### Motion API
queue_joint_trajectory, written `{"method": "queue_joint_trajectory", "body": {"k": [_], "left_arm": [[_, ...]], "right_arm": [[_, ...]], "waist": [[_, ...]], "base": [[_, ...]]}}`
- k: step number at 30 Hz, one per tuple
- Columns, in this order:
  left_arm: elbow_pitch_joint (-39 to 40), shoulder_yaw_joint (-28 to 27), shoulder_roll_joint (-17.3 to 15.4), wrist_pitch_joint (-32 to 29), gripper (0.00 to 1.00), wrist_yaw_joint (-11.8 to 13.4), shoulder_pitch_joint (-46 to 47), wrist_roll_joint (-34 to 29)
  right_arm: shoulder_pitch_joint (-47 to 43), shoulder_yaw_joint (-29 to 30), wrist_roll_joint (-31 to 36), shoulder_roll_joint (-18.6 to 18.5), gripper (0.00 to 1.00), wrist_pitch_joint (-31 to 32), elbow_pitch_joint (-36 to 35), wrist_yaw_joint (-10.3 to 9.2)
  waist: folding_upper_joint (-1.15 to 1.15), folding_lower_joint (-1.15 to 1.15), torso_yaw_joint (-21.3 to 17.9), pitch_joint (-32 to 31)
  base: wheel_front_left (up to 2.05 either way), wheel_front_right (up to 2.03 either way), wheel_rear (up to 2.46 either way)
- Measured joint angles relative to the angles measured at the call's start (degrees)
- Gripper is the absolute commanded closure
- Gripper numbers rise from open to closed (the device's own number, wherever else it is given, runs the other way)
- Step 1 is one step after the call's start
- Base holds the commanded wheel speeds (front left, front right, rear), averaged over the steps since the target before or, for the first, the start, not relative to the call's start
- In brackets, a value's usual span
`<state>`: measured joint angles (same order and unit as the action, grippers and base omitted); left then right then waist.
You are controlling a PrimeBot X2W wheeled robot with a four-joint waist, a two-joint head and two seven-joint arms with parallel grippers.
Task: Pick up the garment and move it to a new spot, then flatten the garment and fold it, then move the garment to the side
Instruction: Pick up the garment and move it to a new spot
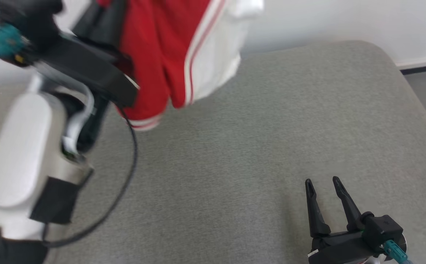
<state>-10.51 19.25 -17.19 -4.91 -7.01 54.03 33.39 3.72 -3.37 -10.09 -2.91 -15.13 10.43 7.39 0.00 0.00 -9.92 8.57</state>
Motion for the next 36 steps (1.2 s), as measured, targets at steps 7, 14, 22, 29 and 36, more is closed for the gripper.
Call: {"method": "queue_joint_trajectory", "body": {"k": [7, 14, 22, 29, 36], "left_arm": [[-0.40, 4.21, 4.31, 0.93, 1.00, 0.77, -7.93, 0.88], [-9.03, 8.76, 6.70, 3.86, 1.00, 0.47, -15.57, 0.91], [-21.02, 13.72, 9.44, 7.00, 1.00, -0.07, -18.58, 0.71], [-24.86, 15.50, 11.22, 12.81, 0.00, -0.12, -17.03, 0.47], [-23.98, 13.96, 11.26, 18.24, 0.00, 1.55, -15.18, -0.71]], "right_arm": [[0.02, 0.23, -0.45, -0.01, 0.00, 0.00, -0.01, 0.00], [0.93, -0.04, -0.89, 0.00, 0.00, 0.00, -0.01, 0.00], [1.36, -0.27, -0.25, 0.01, 0.00, 0.00, -0.08, 0.00], [1.48, 0.15, 0.12, 0.03, 0.00, 0.00, -0.04, 0.00], [0.66, 0.20, 0.49, 0.03, 0.00, -0.01, -0.75, 0.00]], "waist": [[0.00, 0.01, -3.88, 0.93], [0.00, 0.01, -5.36, 2.17], [0.00, 0.01, -4.48, 2.61], [0.00, 0.01, -2.61, 2.00], [0.00, 0.00, 0.76, 0.07]], "base": [[0.00, 0.00, 0.00], [0.00, 0.00, 0.00], [0.00, 0.00, 0.00], [0.00, 0.00, 0.00], [0.00, 0.00, 0.00]]}}
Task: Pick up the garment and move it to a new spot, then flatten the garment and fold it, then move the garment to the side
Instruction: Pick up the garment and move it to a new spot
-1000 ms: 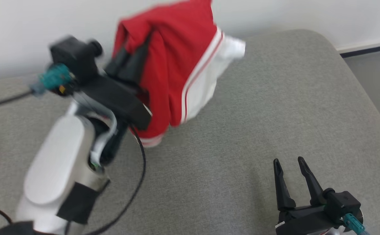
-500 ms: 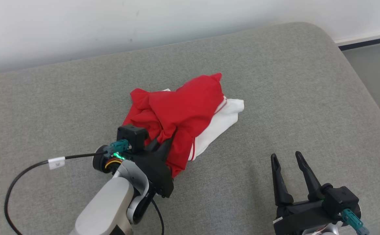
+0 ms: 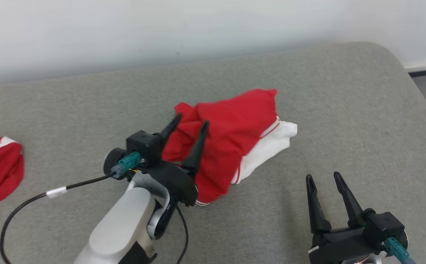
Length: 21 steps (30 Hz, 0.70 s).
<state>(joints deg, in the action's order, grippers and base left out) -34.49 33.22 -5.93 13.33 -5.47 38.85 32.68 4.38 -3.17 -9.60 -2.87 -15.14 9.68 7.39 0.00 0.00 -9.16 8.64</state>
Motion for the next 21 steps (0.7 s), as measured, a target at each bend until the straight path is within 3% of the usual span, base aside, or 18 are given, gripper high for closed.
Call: {"method": "queue_joint_trajectory", "body": {"k": [8, 13, 21], "left_arm": [[5.28, -5.46, -3.56, 1.55, 0.00, 2.65, -4.41, -0.93], [12.61, -10.94, -6.15, 1.70, 0.00, 4.38, -10.93, -3.66], [23.56, -20.12, -5.37, 1.70, 0.00, 4.94, -22.87, -9.99]], "right_arm": [[-1.13, 0.21, 0.55, -0.01, 0.00, 0.01, -0.66, 0.00], [-2.27, 0.43, 1.11, -0.01, 0.00, 0.01, -0.98, 0.00], [-2.74, 0.70, 1.57, -0.02, 0.00, 0.01, -1.85, 0.00]], "waist": [[0.00, 0.00, 3.12, -2.48], [0.00, -0.01, 4.45, -3.84], [0.00, 0.00, 5.84, -4.52]], "base": [[0.00, 0.00, 0.00], [0.00, 0.00, 0.00], [0.00, 0.00, 0.00]]}}
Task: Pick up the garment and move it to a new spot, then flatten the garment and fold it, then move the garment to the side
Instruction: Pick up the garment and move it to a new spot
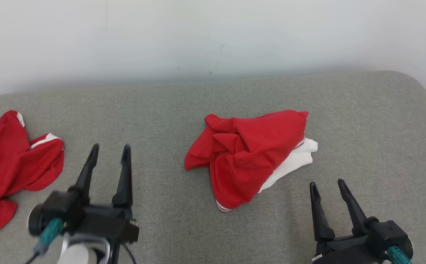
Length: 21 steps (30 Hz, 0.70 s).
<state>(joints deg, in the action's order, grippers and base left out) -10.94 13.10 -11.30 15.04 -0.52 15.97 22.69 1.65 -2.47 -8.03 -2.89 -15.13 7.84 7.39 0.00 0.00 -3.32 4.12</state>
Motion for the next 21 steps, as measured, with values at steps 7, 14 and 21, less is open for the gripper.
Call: {"method": "queue_joint_trajectory", "body": {"k": [7, 14, 21], "left_arm": [[2.80, -5.22, 2.53, 0.00, 0.00, -0.11, -7.08, -5.31], [4.58, -10.71, 4.89, 0.00, 0.00, -1.01, -13.02, -10.53], [4.38, -14.16, 7.12, 0.00, 0.00, -2.63, -16.40, -13.22]], "right_arm": [[-0.43, 0.10, 0.07, 0.01, 0.00, -0.01, -0.27, 0.00], [-0.93, 0.08, 0.14, 0.01, 0.00, -0.01, -0.13, 0.00], [-1.83, 0.65, 0.71, 0.00, 0.00, -0.01, 0.30, 0.00]], "waist": [[0.00, 0.00, 0.57, -0.03], [0.00, 0.00, 0.51, -0.60], [0.00, 0.00, 0.51, -1.03]], "base": [[0.00, 0.00, 0.00], [0.00, 0.00, 0.00], [0.00, 0.00, 0.00]]}}
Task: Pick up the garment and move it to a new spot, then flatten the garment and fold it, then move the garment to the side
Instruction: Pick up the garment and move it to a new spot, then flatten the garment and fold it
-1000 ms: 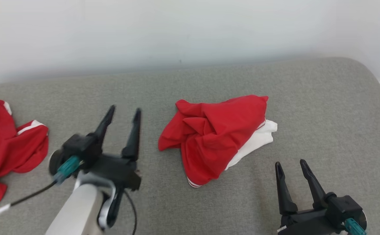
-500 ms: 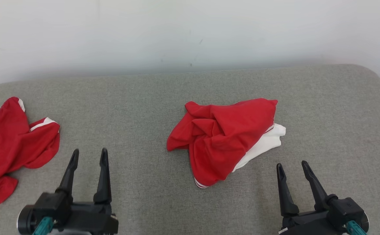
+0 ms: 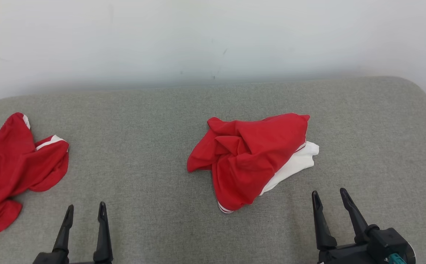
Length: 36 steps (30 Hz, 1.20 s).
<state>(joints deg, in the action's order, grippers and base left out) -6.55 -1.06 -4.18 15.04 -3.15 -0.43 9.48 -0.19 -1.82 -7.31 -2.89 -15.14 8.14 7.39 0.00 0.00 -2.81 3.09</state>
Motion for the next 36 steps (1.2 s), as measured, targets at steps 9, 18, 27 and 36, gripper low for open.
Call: {"method": "queue_joint_trajectory", "body": {"k": [9, 18, 27, 36], "left_arm": [[1.23, -2.11, 1.21, 0.00, 0.00, -0.31, -1.94, -1.18], [1.18, -1.40, 1.23, 0.00, 0.00, 0.69, -2.08, -0.07], [0.94, -0.89, 1.24, 0.00, 0.00, 1.15, -2.18, 0.16], [0.85, -0.83, 1.24, 0.00, 0.00, 1.37, -2.23, 0.29]], "right_arm": [[-0.98, 0.20, 0.43, 0.01, 0.00, 0.00, 1.18, 0.00], [-1.15, -0.01, 0.44, 0.01, 0.00, 0.01, 1.77, 0.00], [-1.21, -0.01, 0.44, 0.01, 0.00, 0.00, 1.96, 0.00], [-1.21, -0.04, 0.44, 0.01, 0.00, 0.01, 2.04, 0.00]], "waist": [[0.00, 0.01, 0.39, -0.36], [0.00, 0.01, 0.34, -0.74], [0.00, 0.01, 0.34, -0.96], [0.00, 0.00, 0.21, -0.92]], "base": [[0.00, 0.00, 0.00], [0.00, 0.00, 0.00], [0.00, 0.00, 0.00], [0.00, 0.00, 0.00]]}}
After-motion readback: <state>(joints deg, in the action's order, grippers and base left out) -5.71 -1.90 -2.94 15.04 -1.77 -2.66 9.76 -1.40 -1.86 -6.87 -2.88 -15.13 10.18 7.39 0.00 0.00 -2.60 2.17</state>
